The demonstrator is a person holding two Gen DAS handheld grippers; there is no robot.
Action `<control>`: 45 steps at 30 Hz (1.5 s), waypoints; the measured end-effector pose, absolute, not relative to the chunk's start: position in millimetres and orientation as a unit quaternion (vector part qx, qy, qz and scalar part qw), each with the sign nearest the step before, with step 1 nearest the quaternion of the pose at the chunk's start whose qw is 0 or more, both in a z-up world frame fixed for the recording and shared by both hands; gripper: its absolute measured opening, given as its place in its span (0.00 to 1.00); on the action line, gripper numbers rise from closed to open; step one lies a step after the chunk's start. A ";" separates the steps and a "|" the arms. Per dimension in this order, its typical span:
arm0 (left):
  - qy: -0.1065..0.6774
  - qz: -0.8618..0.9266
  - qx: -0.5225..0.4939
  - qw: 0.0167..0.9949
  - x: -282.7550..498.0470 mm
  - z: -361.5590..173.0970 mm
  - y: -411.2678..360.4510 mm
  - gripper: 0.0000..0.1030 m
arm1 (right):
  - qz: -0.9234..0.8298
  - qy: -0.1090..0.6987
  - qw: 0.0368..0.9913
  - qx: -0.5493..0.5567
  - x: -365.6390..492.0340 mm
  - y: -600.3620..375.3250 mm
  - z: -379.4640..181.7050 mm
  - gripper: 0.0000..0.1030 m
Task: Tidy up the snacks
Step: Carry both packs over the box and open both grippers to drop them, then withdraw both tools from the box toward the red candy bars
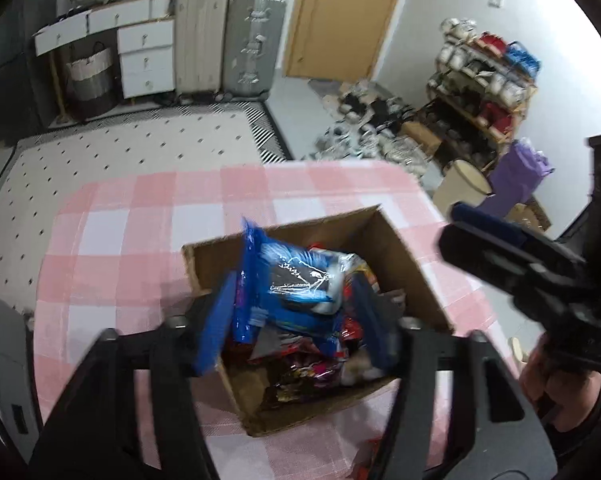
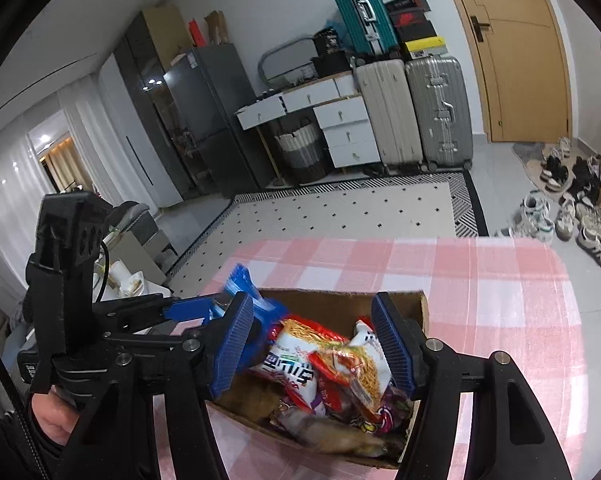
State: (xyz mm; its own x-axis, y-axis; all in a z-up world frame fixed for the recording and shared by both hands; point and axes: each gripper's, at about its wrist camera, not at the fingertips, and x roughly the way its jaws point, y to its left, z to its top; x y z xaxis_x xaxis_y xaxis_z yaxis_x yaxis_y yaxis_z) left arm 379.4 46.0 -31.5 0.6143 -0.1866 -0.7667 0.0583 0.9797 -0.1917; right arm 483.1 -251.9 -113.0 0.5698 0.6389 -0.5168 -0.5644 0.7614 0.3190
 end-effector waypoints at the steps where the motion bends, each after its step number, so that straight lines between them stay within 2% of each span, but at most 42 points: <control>1: 0.436 -0.069 -0.080 0.894 380.8 -34.5 49.0 0.76 | 0.336 0.311 0.887 0.055 482.9 -252.0 -114.7 0.63; 6: 0.428 -0.073 -0.084 0.897 378.2 -34.4 52.2 0.77 | 0.327 0.296 0.895 0.063 478.5 -260.0 -108.8 0.66; 8: 0.423 -0.077 -0.081 0.899 373.2 -30.0 50.1 0.77 | 0.331 0.290 0.895 0.067 475.5 -262.9 -104.2 0.72; 12: 0.417 -0.076 -0.076 0.902 360.9 -20.4 47.1 0.77 | 0.335 0.277 0.898 0.066 464.5 -269.1 -92.8 0.74; 14: 0.412 -0.074 -0.069 0.906 351.4 -15.6 43.8 0.77 | 0.333 0.273 0.900 0.067 455.9 -273.3 -87.8 0.80; 25: 0.382 -0.074 -0.046 0.920 280.9 16.5 24.1 0.80 | 0.329 0.237 0.911 0.074 389.5 -305.0 -67.2 0.90; 31: 0.372 -0.073 -0.044 0.924 237.7 23.5 17.4 0.88 | 0.328 0.215 0.917 0.069 345.2 -320.9 -60.3 0.94; 34: 0.366 -0.076 -0.052 0.926 217.0 24.5 17.6 0.99 | 0.329 0.210 0.919 0.064 322.4 -326.4 -60.5 0.96; 45: 0.365 -0.087 -0.066 0.925 148.0 6.0 9.7 0.99 | 0.332 0.211 0.918 0.050 257.0 -341.0 -92.3 0.99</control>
State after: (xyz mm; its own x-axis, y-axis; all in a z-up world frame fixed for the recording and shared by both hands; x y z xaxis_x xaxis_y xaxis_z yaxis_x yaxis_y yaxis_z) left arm 148.0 9.7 6.0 0.7188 -0.2083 -0.6633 0.1119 0.9763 -0.1852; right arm 257.0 -341.0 -92.3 0.6902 0.6312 -0.3539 -0.5889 0.7741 0.2324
